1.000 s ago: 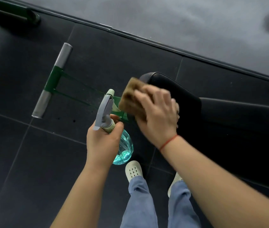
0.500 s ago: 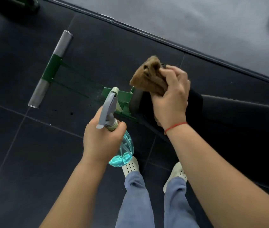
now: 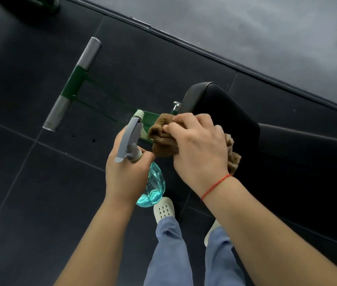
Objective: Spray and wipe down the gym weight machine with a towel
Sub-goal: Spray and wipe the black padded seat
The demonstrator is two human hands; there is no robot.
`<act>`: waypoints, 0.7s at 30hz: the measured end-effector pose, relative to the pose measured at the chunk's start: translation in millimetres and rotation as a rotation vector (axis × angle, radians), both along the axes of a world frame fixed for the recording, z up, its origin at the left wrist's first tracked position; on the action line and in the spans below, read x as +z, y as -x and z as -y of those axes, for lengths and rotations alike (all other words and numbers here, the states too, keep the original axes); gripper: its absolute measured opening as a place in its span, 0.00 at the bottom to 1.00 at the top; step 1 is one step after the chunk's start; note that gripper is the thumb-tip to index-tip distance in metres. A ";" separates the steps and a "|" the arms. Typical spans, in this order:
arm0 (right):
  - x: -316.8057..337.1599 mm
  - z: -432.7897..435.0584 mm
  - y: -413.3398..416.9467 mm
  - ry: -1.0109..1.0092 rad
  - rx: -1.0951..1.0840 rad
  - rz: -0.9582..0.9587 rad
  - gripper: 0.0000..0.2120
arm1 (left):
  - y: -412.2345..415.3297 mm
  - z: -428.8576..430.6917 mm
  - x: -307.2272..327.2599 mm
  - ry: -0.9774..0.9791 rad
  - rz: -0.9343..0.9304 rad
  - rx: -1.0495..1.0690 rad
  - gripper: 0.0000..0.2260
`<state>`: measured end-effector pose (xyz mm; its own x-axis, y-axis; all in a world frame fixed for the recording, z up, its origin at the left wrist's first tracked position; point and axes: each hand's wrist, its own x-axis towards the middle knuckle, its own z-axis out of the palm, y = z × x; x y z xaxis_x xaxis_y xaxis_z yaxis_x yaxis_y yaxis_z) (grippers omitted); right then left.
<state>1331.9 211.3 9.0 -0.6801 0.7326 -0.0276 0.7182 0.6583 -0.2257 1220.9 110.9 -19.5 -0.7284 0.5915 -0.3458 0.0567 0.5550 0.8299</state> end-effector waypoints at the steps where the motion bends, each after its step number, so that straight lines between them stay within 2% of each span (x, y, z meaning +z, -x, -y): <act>1: 6.3 -6.6 8.9 0.002 0.052 0.081 0.19 | 1.9 1.0 -0.7 0.008 0.001 0.003 0.14; 6: 14.2 -48.6 56.3 -0.081 0.220 0.383 0.18 | 7.7 6.2 6.7 0.016 0.004 0.038 0.18; 10: 3.8 -108.3 73.1 -0.130 -0.003 0.504 0.17 | 6.6 6.6 14.4 0.015 -0.037 -0.023 0.16; 13: -1.1 -134.1 73.0 -0.011 -0.166 0.518 0.21 | 6.7 5.7 15.4 0.019 -0.042 -0.027 0.11; 15: -1.5 -130.0 69.7 0.016 -0.172 0.510 0.22 | 8.0 5.9 14.9 0.027 -0.025 -0.011 0.06; 21: -3.4 -61.1 45.7 -0.179 0.085 0.335 0.15 | 9.9 3.3 13.2 0.037 -0.020 0.035 0.02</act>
<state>1286.2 272.4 5.6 -0.7138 0.6871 -0.1355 0.6736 0.7265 0.1356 1211.0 107.5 -6.4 -0.7554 0.5530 -0.3516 0.0536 0.5869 0.8079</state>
